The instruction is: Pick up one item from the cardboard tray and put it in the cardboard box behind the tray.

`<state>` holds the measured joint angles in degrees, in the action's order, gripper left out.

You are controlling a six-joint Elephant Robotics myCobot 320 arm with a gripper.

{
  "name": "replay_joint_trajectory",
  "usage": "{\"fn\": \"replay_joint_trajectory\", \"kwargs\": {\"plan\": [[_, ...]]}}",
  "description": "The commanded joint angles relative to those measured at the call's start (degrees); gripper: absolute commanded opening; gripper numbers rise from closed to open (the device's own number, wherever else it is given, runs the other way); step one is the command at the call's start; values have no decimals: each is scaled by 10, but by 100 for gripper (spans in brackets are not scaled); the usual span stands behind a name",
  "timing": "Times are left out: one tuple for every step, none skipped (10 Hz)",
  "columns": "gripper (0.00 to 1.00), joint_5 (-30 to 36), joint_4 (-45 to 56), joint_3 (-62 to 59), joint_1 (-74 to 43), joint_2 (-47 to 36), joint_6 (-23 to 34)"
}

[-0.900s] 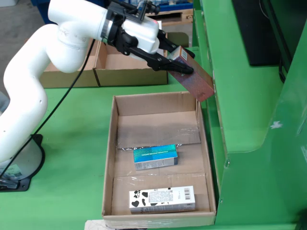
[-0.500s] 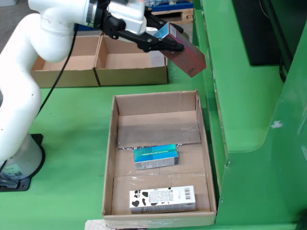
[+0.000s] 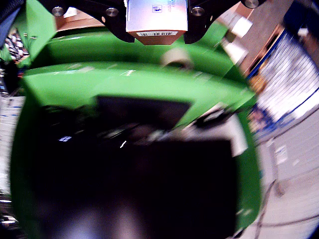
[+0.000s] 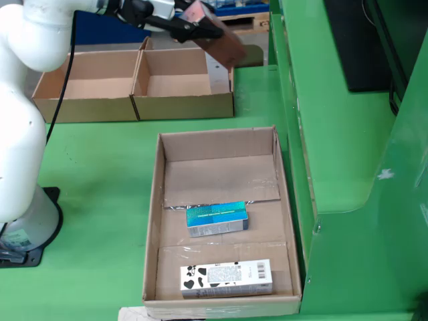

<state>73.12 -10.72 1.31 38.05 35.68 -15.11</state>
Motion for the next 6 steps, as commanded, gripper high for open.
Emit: {"fn": "replay_joint_trajectory", "kwargs": {"plan": [[0,47,218,-13,80,-28,18],[0,47,218,-13,80,-28,18],[0,42,212,-13,101,-23,25],[0,38,211,-13,120,-22,28],[0,29,195,-13,136,-15,34],[0,20,181,-13,155,-10,40]]}}
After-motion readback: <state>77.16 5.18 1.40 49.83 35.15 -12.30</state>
